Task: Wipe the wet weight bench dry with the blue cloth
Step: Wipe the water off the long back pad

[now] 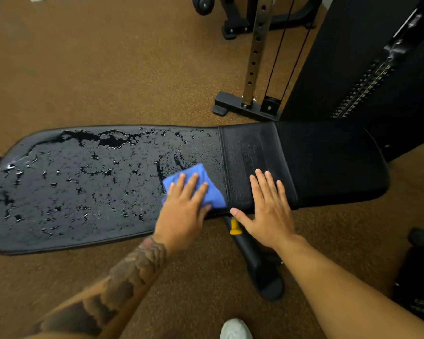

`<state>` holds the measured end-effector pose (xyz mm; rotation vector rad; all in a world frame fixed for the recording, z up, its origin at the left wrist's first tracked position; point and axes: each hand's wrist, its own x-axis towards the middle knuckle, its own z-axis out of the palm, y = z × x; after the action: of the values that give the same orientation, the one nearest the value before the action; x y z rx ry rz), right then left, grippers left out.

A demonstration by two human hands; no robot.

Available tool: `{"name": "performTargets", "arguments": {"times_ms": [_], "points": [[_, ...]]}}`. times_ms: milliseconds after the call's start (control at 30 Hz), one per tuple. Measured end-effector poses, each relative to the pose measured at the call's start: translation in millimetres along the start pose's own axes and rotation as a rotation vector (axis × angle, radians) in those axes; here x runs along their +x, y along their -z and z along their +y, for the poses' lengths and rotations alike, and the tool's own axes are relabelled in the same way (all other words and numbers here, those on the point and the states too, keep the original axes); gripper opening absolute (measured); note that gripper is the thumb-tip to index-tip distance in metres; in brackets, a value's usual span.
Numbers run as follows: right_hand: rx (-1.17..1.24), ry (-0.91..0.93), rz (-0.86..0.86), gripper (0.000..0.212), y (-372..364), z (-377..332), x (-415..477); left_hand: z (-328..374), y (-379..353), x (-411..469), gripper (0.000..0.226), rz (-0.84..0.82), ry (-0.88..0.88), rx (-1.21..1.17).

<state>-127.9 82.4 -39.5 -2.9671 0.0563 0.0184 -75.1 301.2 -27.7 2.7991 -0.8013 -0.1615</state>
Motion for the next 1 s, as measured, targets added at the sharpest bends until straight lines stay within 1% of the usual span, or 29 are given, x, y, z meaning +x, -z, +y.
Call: {"name": "performTargets", "arguments": {"times_ms": [100,200,300,367,467,533,600,667,767,867,1000], "points": [[-0.002,0.002,0.006,0.094,-1,1,0,22,-6,18,0.061,-0.064,-0.104,-0.008],[0.006,-0.005,0.018,0.095,-1,1,1,20,-3,69,0.062,-0.079,-0.111,-0.001],[-0.021,-0.003,0.021,0.094,-2,0,0,3,3,114,0.061,-0.095,-0.044,0.032],[-0.017,-0.007,0.02,0.094,-1,0,0,-16,10,128,0.061,-0.083,0.032,0.033],[-0.013,-0.003,-0.002,0.094,0,-1,0,-47,17,116,0.059,-0.051,0.169,0.017],[-0.006,-0.003,-0.01,0.094,1,0,0,-53,17,86,0.058,-0.008,0.203,-0.022],[-0.002,-0.008,-0.02,0.094,2,0,0,-43,15,49,0.058,0.044,0.131,-0.011],[0.002,-0.01,-0.029,0.093,2,-1,1,-24,6,28,0.06,0.016,0.023,0.019],[0.007,-0.014,-0.019,0.094,1,-1,2,-6,0,46,0.06,-0.047,-0.094,0.017],[0.005,-0.014,-0.003,0.094,-2,0,2,-11,4,99,0.062,-0.075,-0.122,0.015],[0.01,-0.006,0.023,0.092,-5,-1,1,-40,17,156,0.055,-0.062,-0.054,0.037]]}}
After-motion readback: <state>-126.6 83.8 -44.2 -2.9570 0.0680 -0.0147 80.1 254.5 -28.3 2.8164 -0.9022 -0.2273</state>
